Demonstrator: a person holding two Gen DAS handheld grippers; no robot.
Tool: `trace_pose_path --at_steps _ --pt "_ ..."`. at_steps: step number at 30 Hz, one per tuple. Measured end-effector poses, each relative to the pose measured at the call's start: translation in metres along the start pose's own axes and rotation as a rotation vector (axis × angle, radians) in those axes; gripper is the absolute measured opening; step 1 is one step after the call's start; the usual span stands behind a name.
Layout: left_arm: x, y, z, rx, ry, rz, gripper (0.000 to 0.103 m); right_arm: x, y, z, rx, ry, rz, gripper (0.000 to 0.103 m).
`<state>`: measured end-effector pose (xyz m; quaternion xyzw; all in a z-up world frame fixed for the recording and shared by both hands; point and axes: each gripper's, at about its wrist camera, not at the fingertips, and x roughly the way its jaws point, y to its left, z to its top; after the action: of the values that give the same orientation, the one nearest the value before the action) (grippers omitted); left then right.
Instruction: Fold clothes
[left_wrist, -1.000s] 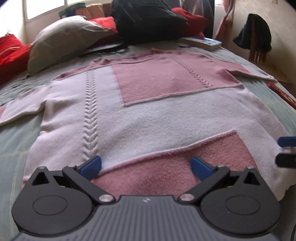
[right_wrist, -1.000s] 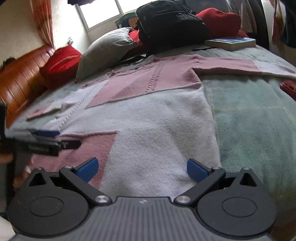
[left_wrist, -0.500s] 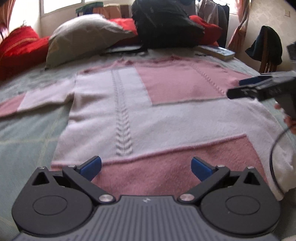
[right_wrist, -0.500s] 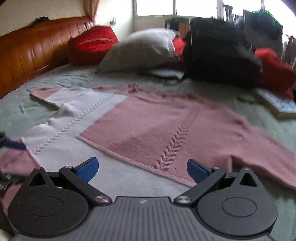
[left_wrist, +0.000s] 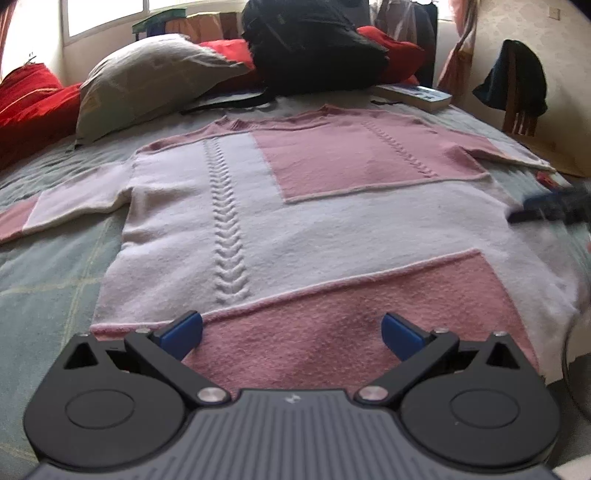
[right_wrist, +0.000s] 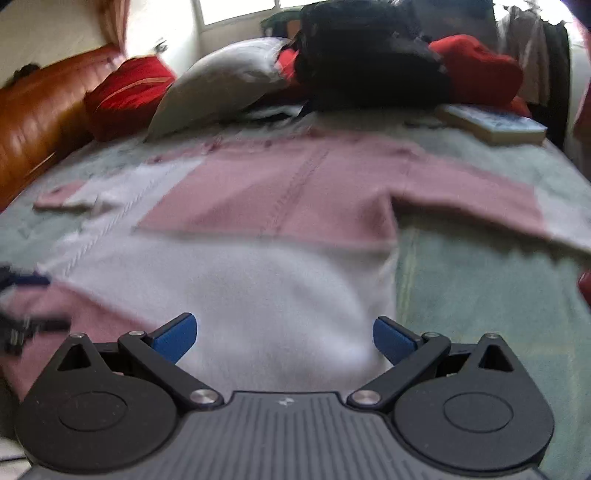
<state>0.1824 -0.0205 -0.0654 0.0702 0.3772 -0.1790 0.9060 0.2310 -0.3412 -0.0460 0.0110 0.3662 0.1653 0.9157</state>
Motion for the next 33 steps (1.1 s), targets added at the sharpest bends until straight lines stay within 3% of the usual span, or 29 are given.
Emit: trace_pose_path --at_steps 5,10,14,18,21,27,31,33 --pt "-0.003 0.000 0.001 -0.005 -0.009 -0.009 0.102 0.018 -0.024 0.060 0.014 -0.087 -0.024 0.103" --pt "-0.001 0.002 0.006 -0.008 -0.001 0.013 0.102 0.072 -0.094 0.130 0.217 -0.106 0.102 0.103" --pt "0.000 0.002 0.011 -0.004 -0.001 0.043 0.102 0.128 -0.142 0.166 0.406 -0.035 0.190 0.103" --pt "0.002 -0.001 0.014 0.027 -0.012 0.053 0.102 0.185 -0.159 0.171 0.523 0.047 0.173 0.103" --pt "0.005 -0.002 0.017 0.038 -0.016 0.061 0.102 0.204 -0.157 0.167 0.509 0.025 0.103 0.103" --pt "0.015 -0.001 0.018 0.020 -0.003 0.031 0.102 0.201 -0.149 0.174 0.498 0.007 0.039 0.103" --pt "0.015 -0.001 0.015 0.021 -0.014 0.004 0.102 0.178 -0.135 0.179 0.514 -0.025 0.075 0.103" --pt "0.017 0.000 0.015 0.015 -0.009 0.004 0.102 0.186 -0.129 0.178 0.512 0.006 0.134 0.103"
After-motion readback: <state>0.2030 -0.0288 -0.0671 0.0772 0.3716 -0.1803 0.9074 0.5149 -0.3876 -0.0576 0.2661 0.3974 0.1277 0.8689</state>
